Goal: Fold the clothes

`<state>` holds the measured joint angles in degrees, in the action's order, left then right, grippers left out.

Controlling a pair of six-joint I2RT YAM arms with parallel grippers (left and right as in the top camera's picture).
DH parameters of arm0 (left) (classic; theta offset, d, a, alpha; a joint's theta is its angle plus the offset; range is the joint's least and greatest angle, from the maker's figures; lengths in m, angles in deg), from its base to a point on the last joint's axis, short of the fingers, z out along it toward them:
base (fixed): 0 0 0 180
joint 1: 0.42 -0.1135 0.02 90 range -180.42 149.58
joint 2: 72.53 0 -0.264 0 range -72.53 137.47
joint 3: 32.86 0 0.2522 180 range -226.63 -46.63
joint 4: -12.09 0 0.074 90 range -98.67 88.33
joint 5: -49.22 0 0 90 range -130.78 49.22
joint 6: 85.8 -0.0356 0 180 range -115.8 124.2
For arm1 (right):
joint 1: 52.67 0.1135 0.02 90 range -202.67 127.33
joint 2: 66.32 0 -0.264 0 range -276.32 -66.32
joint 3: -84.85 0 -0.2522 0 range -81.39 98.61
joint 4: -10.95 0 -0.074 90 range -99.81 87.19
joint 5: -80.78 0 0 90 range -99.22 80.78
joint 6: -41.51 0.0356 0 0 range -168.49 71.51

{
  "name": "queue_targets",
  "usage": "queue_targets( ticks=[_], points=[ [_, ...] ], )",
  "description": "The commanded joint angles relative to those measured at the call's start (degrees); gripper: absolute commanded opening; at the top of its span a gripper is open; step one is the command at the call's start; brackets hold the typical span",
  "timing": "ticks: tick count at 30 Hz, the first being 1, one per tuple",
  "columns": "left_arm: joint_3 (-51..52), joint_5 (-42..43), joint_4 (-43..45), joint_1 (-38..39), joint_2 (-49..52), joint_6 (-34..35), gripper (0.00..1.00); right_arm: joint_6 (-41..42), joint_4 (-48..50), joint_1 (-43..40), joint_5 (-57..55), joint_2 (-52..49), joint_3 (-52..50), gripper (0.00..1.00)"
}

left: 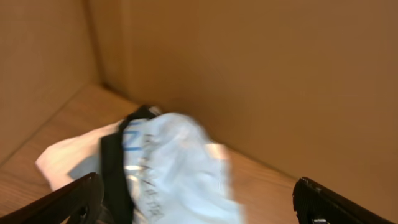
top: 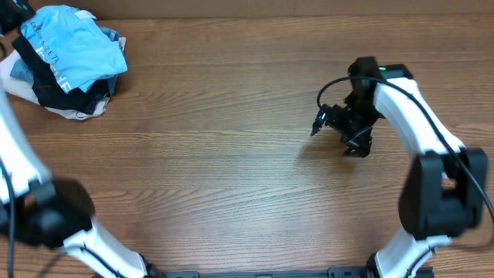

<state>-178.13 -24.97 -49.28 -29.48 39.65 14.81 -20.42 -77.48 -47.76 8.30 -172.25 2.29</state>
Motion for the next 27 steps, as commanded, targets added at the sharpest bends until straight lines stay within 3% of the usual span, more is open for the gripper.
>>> queue_targets(
  ticks=[1,6,16,22,27],
  points=[
    [-0.4,12.3,-6.1,0.5,-8.7,1.2,1.00,0.9,-1.3,0.0,-1.0,12.7,1.6,1.00],
    [-0.4,21.7,-20.3,0.6,-19.2,-1.2,1.00,0.7,-5.7,0.5,-3.1,26.8,1.6,1.00],
    [-0.3,24.7,-46.4,2.9,-34.5,-14.8,1.00,3.8,-13.7,5.1,-10.4,57.2,1.5,1.00],
    [4.2,26.9,-49.2,3.0,-42.4,-18.8,1.00,6.7,-16.1,5.1,-10.6,69.7,1.4,1.00],
    [17.6,33.9,-49.2,3.0,-51.6,-25.2,1.00,11.3,-19.5,5.1,-14.0,75.8,-0.2,1.00]
  ],
)
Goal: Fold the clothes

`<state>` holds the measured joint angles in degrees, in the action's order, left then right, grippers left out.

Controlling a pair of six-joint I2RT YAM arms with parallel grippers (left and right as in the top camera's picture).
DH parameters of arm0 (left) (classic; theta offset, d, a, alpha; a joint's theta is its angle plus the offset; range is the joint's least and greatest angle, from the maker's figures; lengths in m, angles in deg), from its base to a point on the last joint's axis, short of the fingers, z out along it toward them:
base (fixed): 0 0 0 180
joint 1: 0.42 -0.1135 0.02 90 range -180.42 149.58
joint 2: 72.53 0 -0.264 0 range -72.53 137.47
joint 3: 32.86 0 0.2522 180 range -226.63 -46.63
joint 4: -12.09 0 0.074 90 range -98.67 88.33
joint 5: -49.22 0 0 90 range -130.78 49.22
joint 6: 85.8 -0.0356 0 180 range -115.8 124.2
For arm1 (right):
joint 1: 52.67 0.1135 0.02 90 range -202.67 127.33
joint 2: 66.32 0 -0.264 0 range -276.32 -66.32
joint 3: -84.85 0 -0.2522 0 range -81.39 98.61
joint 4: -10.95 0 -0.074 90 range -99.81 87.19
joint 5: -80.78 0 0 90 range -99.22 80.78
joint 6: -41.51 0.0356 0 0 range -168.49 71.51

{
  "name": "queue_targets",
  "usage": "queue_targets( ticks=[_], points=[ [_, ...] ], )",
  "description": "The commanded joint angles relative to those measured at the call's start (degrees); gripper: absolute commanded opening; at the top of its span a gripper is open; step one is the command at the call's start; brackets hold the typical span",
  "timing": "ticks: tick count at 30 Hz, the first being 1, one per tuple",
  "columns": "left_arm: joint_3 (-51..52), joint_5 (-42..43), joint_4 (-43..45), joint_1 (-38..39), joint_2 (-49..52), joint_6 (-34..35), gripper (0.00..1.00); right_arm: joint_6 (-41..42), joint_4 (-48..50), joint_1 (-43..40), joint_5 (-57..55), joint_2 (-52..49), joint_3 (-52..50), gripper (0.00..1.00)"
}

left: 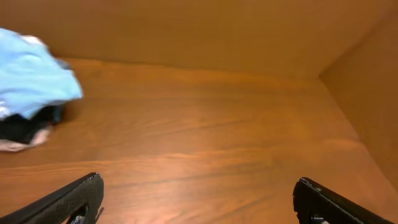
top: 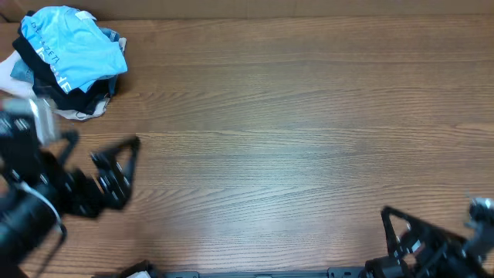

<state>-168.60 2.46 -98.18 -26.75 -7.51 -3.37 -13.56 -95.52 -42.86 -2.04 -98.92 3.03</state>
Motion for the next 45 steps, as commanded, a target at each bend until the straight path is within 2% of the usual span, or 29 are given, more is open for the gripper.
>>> queue_targets(
  ticks=[1,6,10,14,17,26,37,45],
  points=[
    [11.3,7.6,-0.3,0.2,-6.3,-8.5,1.00,5.6,-2.4,0.2,-5.0,3.6,-1.7,1.00],
    [28.8,11.3,0.8,0.2,-16.3,-16.1,1.00,7.1,0.1,0.1,-8.7,9.6,-6.6,1.00],
    [38.7,11.5,5.4,0.2,-21.7,-16.0,1.00,7.1,5.7,0.1,-10.3,11.1,-9.6,1.00],
    [42.9,11.4,5.7,0.2,-22.3,-16.0,1.00,7.1,9.6,0.1,-10.3,11.0,-12.6,1.00],
    [44.5,10.1,5.8,0.2,-22.3,-16.0,1.00,7.1,9.7,0.1,-10.3,11.0,-13.9,1.00],
    [45.0,-0.9,6.4,0.2,-22.3,-16.0,1.00,7.1,6.0,0.1,-10.3,11.0,-14.5,1.00],
    [45.0,-19.3,6.4,0.2,-22.2,-16.0,1.00,7.1,5.3,0.1,-10.3,11.0,-14.5,1.00],
    [45.0,-21.6,6.4,0.1,-19.4,-16.0,1.00,7.1,5.4,0.1,-10.3,11.0,-14.5,1.00]
  ],
)
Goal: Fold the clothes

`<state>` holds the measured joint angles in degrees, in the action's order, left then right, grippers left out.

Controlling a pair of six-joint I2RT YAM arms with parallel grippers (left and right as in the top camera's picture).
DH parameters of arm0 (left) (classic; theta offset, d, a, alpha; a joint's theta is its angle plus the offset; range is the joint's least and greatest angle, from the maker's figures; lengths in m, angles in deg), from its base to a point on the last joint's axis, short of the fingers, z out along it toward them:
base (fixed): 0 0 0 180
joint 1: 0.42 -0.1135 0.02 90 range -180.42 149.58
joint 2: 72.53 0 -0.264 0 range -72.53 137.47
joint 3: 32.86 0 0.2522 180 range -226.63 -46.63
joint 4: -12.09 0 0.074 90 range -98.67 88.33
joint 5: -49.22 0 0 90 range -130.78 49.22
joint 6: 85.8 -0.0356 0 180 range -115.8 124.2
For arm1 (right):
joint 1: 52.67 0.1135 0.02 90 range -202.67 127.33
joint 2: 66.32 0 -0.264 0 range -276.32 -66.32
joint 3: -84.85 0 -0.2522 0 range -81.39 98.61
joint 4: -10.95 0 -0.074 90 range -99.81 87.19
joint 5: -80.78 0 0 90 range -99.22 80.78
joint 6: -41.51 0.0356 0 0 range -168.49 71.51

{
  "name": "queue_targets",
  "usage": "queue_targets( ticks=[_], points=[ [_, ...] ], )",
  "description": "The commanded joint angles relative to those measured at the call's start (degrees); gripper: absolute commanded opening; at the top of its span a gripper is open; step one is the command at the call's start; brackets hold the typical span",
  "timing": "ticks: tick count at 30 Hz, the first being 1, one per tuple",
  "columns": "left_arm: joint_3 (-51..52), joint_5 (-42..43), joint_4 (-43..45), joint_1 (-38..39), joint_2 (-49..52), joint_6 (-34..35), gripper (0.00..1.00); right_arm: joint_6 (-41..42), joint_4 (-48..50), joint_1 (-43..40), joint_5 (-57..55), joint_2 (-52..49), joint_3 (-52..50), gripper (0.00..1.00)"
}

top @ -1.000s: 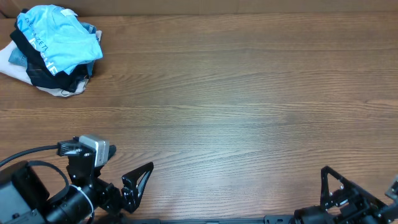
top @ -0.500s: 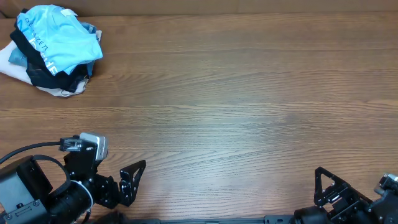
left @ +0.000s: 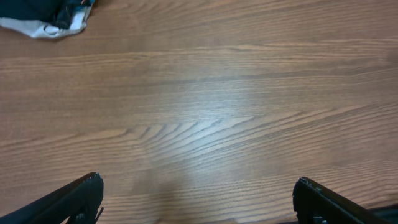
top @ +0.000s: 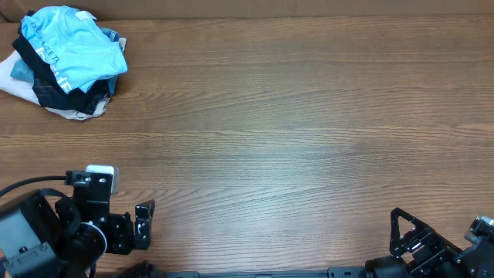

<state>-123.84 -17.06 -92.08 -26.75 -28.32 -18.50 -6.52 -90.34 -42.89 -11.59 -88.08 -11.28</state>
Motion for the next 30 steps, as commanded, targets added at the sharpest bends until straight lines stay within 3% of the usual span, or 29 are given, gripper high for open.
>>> queue_targets(
  ticks=[1,8,12,22,30],
  points=[
    [0.2,-2.1,0.3,0.1,1.5,-0.9,1.00,0.1,0.1,0.1,-0.7,0.2,-0.2,1.00],
    [0.2,-2.1,0.3,0.1,1.5,-0.9,1.00,0.1,0.0,-1.7,-0.7,1.4,-0.3,1.00],
    [0.2,-2.1,0.3,0.1,1.5,-0.9,1.00,-0.2,2.2,-4.9,-6.1,3.8,-0.8,1.00],
    [0.2,-2.1,0.3,0.1,1.5,-0.9,1.00,-5.2,29.1,-9.2,-7.2,13.1,-24.2,1.00],
    [0.2,-2.1,0.3,0.1,1.5,-0.9,1.00,-19.3,62.8,-9.2,1.2,15.1,-47.5,1.00]
  ],
)
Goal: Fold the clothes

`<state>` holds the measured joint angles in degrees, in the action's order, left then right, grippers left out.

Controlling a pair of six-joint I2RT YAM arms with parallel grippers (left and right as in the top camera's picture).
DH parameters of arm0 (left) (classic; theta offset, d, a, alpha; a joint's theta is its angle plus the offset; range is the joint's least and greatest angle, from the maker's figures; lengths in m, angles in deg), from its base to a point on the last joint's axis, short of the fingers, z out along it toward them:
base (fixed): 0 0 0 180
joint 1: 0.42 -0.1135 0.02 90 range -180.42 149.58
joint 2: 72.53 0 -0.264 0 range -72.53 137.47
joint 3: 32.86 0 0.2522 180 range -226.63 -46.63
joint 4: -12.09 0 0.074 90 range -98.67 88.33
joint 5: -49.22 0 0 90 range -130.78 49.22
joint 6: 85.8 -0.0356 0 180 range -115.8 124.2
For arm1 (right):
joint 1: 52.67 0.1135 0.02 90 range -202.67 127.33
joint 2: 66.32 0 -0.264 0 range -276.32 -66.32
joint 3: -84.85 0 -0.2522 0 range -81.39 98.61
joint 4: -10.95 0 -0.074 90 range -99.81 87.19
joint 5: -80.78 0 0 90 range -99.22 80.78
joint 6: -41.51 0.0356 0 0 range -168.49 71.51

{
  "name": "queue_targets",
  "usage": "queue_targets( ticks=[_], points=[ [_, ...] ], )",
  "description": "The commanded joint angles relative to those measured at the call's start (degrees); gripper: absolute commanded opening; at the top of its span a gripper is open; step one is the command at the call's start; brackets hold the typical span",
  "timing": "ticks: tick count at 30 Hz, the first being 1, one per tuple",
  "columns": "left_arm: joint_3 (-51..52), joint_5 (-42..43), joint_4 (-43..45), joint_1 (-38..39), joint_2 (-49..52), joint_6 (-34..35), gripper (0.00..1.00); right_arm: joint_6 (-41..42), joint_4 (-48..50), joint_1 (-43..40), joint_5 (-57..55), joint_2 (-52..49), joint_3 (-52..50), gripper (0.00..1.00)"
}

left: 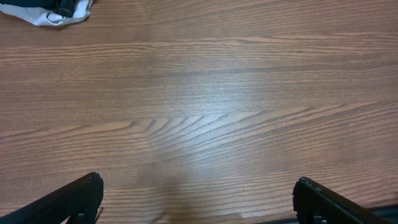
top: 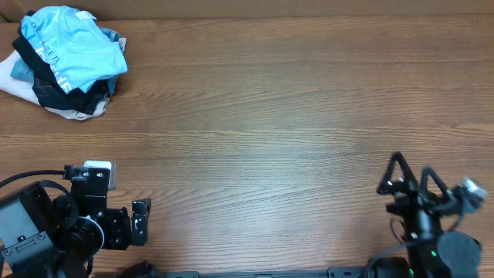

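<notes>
The clothes pile (top: 65, 58) lies at the far left corner of the table: a light blue garment on top, black and white pieces under it. Only its white and black edge (left: 50, 12) shows in the left wrist view. My left gripper (top: 140, 222) rests at the near left edge, far from the pile. It is open, and the left gripper (left: 198, 200) has only bare wood between its fingers (left: 74, 198). My right gripper (top: 411, 174) stands at the near right edge, its two fingers apart and holding nothing.
The wooden table (top: 270, 116) stretches between the arms and the pile. A brown wall runs along the far edge. The arm bases sit at the near left and near right corners.
My right gripper has risen from the near right corner and now stands further onto the table, pointing away. The left gripper has barely shifted. The pile has not moved.
At first my left gripper hovered open by the pile in the far left corner, and the right arm was over the right middle of the table. Then both arms were back near the front edge. Now they sit at the near corners, and the pile looks unchanged.
</notes>
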<state>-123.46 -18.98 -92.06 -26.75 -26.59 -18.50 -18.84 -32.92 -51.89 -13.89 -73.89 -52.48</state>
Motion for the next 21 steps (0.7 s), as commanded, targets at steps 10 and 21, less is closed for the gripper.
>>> queue_targets(
  ticks=[10,21],
  points=[
    [-0.1,-0.2,0.3,0.1,-0.2,-0.9,1.00,-7.4,24.3,0.0,4.4,5.4,-21.6,1.00],
    [-0.1,-0.2,0.3,0.1,-0.2,-0.9,1.00,-17.7,27.5,1.5,9.2,7.4,-26.2,1.00]
  ],
)
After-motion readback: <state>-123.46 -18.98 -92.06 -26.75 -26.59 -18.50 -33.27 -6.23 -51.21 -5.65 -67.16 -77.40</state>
